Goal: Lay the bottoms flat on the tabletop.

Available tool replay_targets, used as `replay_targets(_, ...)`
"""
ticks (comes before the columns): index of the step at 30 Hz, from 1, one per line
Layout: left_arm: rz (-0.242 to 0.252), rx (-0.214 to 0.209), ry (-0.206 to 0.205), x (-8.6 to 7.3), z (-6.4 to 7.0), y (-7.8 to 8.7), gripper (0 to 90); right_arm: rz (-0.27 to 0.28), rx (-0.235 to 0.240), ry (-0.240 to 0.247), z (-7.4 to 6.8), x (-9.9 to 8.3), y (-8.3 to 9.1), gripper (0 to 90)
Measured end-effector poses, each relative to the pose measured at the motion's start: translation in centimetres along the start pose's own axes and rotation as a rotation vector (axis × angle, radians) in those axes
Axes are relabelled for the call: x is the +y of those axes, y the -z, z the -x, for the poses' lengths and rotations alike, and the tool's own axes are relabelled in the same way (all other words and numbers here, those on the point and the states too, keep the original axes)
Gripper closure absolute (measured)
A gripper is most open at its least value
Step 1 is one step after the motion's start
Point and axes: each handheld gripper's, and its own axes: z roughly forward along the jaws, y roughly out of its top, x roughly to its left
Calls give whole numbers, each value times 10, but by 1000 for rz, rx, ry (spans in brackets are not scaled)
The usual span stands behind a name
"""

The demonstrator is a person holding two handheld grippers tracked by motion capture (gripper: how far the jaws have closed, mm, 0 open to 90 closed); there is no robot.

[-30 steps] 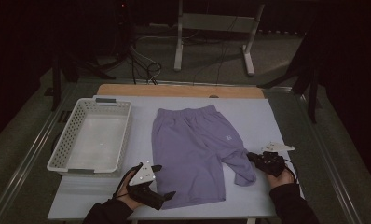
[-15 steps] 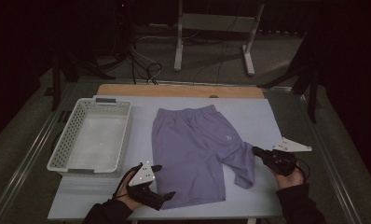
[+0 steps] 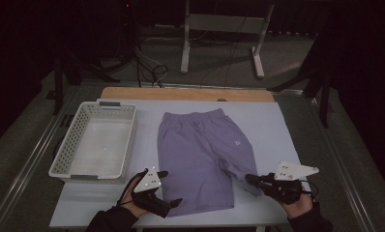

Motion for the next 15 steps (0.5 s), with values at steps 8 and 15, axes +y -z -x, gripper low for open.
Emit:
replay_targets(8, -2, -3, 0, 0, 0, 0, 4, 31, -54, -32, 4, -11, 2, 689)
replay_targets(15, -2, -4, 5, 0, 0, 0, 3, -72, -214, -143, 35, -44, -5, 611)
